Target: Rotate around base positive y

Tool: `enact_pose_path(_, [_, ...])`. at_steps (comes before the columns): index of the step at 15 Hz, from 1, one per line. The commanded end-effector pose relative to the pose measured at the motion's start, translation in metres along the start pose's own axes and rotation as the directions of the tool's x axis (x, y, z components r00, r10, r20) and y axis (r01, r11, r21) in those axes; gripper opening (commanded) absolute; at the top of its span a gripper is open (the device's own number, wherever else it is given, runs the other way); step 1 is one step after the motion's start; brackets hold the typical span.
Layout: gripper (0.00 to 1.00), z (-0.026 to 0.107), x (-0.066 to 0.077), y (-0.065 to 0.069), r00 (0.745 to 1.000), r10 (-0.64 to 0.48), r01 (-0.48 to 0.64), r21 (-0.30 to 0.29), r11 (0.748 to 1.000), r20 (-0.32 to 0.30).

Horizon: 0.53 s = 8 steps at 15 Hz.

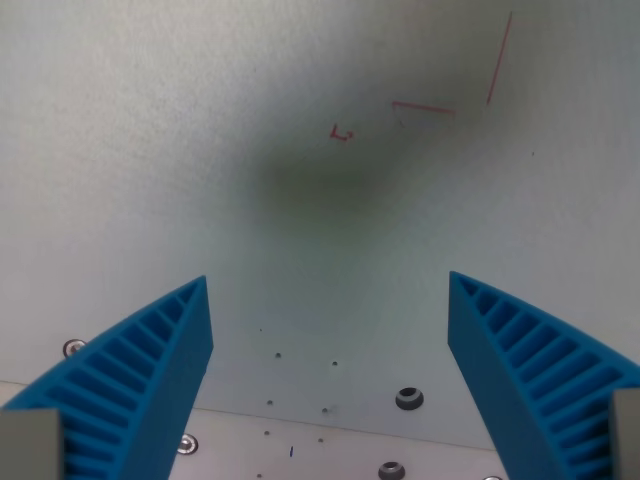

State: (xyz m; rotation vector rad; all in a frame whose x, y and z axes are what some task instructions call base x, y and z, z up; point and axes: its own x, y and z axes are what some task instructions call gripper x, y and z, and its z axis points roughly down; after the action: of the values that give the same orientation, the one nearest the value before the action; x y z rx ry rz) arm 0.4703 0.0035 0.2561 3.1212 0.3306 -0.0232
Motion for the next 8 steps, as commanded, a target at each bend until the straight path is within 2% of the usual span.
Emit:
enact_pose_path(1, [1.0,-0.0016,0.0002,0.0001,1.0,0.0,0.0,0.002,1.0,0.008])
enact_pose_path(8, [1.0,-0.0016,0.0002,0.0001,0.996,-0.002,0.0,0.019,1.0,0.087])
